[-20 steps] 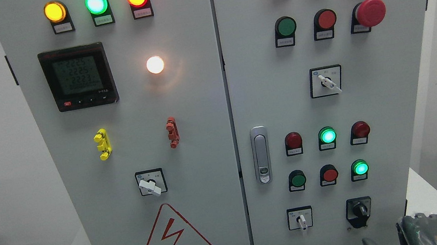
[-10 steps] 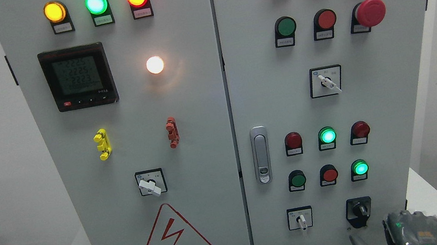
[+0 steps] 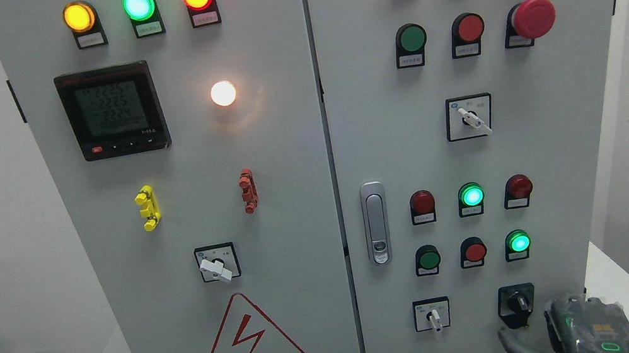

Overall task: Flip black knob to close circuit
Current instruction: 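Raise the right hand toward the black rotary knob at the panel bottom, then grip the black knob with the right hand and twist it, then release the knob and lower the right hand away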

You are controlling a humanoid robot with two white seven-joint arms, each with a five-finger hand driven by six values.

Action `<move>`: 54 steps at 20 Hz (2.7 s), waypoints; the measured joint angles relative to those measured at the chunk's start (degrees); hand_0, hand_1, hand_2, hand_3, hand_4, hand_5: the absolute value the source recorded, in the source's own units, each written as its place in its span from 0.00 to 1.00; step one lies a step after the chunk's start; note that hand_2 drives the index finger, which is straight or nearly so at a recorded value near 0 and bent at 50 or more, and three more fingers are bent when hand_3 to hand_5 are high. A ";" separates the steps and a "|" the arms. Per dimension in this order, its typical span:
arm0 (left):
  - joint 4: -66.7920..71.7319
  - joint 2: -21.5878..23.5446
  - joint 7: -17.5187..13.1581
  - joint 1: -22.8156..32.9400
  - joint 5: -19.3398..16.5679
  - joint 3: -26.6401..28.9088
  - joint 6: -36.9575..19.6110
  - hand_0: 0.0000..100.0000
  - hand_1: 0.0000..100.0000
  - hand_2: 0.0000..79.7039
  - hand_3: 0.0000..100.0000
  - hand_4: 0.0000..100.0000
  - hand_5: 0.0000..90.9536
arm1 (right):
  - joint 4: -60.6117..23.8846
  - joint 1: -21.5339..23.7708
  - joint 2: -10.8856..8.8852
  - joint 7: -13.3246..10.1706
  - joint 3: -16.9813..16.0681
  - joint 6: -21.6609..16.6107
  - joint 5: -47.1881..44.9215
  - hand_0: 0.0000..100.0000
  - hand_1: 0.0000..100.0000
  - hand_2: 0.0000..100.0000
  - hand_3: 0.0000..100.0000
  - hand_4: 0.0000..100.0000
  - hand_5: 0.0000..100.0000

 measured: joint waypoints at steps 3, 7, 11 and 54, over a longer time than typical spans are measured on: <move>0.00 0.00 0.00 0.00 0.00 0.00 0.00 0.00 0.00 0.00 0.05 0.03 0.00 | 0.50 -0.57 0.00 -0.01 -0.36 0.00 -0.46 0.00 0.00 0.89 1.00 0.83 0.87; 0.00 0.00 0.00 0.00 0.00 0.00 0.00 0.00 0.00 0.00 0.05 0.03 0.00 | 1.09 -1.31 0.00 -0.03 -0.68 0.55 -0.78 0.00 0.00 0.89 1.00 0.83 0.87; 0.00 0.00 0.00 0.00 0.00 0.00 0.00 0.00 0.00 0.00 0.05 0.03 0.00 | 1.64 -1.84 0.00 -0.02 -0.93 0.79 -0.95 0.00 0.00 0.89 1.00 0.83 0.87; 0.00 0.00 0.00 0.00 0.00 0.00 0.00 0.00 0.00 0.00 0.05 0.03 0.00 | 1.35 2.22 -0.47 -6.97 0.52 4.51 -6.41 0.00 0.00 0.88 1.00 0.84 0.89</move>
